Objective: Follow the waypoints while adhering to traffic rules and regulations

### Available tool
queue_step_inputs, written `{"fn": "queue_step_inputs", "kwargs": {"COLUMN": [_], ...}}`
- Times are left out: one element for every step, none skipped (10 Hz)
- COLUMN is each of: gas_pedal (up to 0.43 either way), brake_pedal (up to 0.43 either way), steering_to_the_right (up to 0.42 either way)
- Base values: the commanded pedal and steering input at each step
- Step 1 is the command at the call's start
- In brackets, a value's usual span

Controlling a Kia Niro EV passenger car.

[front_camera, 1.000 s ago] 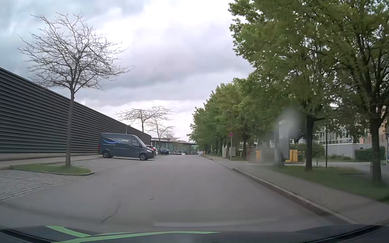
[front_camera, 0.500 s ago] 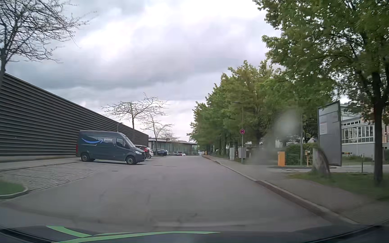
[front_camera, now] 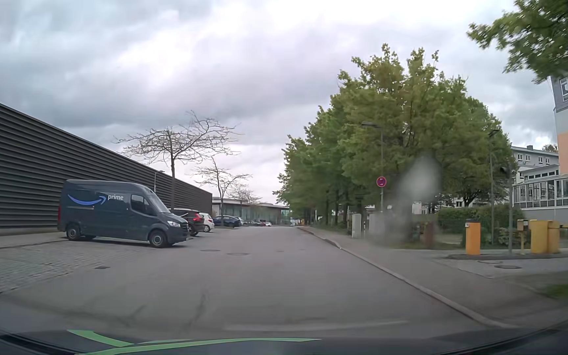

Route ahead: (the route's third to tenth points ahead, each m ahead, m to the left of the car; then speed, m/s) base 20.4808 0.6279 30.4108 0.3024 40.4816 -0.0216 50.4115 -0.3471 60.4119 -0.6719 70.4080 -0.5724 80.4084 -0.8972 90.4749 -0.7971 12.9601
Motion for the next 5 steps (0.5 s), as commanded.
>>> {"fn": "queue_step_inputs", "kwargs": {"gas_pedal": [0.228,0.228,0.228,0.228,0.209], "brake_pedal": [0.000,0.000,0.000,0.000,0.000], "steering_to_the_right": [-0.001,-0.001,-0.001,-0.001,-0.001]}}
